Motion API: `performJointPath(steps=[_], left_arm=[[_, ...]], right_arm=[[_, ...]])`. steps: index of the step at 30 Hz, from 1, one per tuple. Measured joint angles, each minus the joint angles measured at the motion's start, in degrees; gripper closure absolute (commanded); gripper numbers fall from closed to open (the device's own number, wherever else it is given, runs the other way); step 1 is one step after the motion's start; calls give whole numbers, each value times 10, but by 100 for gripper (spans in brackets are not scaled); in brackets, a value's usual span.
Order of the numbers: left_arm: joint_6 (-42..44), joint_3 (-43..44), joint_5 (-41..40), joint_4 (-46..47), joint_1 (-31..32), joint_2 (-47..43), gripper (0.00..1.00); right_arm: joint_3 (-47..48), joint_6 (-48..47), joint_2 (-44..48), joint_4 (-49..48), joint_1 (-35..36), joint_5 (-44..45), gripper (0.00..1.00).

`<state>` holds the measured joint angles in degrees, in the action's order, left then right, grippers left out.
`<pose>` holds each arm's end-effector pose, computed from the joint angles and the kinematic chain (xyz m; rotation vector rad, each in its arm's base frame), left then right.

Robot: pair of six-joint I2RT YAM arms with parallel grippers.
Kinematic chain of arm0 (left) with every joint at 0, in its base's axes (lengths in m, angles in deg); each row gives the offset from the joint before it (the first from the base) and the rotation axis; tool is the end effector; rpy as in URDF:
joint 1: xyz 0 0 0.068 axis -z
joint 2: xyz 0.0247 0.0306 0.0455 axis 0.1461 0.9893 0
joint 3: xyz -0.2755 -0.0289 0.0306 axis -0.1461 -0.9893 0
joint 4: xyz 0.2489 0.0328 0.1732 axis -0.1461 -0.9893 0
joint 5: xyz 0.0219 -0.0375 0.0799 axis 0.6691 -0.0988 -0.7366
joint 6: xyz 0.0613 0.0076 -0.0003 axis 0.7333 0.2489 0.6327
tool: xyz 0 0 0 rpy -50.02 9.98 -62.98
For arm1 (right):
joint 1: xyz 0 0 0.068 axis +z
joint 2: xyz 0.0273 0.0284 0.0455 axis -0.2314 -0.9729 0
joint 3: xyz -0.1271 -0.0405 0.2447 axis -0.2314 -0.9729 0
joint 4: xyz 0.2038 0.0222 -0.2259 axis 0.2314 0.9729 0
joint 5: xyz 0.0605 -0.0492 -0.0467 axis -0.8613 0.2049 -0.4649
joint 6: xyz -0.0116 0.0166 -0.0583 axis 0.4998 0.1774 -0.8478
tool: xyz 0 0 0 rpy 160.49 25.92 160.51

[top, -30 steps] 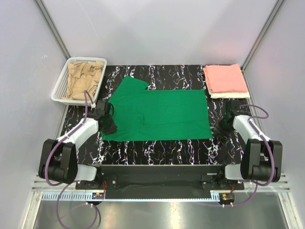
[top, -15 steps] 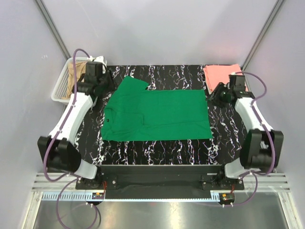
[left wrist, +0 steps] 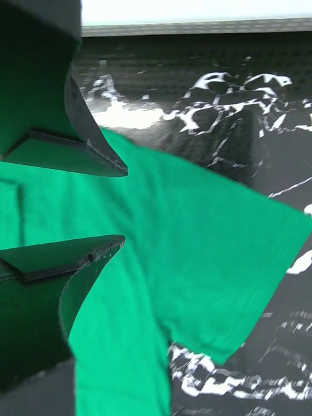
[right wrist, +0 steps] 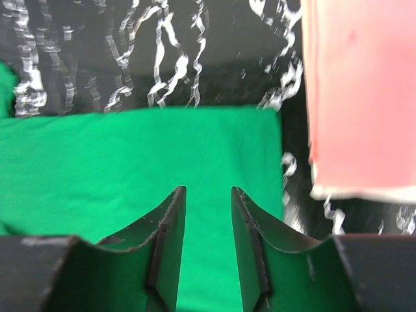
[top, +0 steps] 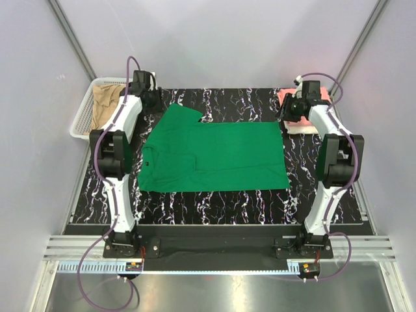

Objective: Fold and stack the t-shirts
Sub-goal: Fold the tshirt

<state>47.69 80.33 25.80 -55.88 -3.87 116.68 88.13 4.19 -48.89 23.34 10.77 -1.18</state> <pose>0.5409 -0.0471 0.2441 -0.1065 2.4444 -0.2327 0.5034 -0.0085 0.2220 0.1100 2.3699 0.4332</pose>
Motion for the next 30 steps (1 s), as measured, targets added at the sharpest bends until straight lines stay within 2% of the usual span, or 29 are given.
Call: performJointPath(steps=[12,17,21,25,30], left_arm=[[26,84,8,-6,-16,128,50],[31,161,34,-37,-22,201,50],[33,170,50,-41,-39,205,50],[51,170,57,-55,-51,205,50],[71,168,69,-59,-56,205,53]], right_arm=[[117,-86,-145,27,4,26,55],[158,-108,-181,51,5,40,56],[195,-110,-212,56,5,38,57],[229,-113,-239,74,5,37,65],[254,-117,-257,93,5,32,65]])
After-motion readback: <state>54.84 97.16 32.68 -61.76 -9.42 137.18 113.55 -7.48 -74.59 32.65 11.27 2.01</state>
